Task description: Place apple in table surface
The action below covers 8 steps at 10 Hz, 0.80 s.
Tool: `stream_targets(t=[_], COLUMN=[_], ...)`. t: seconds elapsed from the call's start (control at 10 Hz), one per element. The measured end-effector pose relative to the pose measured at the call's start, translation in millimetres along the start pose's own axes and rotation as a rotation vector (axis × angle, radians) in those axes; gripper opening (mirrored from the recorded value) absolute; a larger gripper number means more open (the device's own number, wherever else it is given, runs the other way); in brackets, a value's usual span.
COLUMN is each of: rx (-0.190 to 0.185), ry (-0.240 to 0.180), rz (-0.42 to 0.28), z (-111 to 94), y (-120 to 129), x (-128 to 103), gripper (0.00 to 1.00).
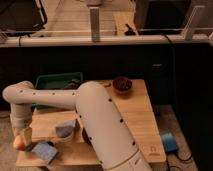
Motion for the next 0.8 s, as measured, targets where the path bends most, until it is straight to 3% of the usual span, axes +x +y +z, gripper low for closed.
stream_targets(t=[0.2,0.3,0.6,0.8], rx=[0.006,0.026,0.104,0.163], ry=[0.007,0.016,0.031,0.024], rz=[0.005,0.013,0.046,0.061], z=[-1.6,-11.1,-48.8,-59.7], y=[3.7,9.9,30.7,40.9], x=[-1.0,-2.7,-8.4,-5.0], gripper=[0.0,0.0,0.0,0.0])
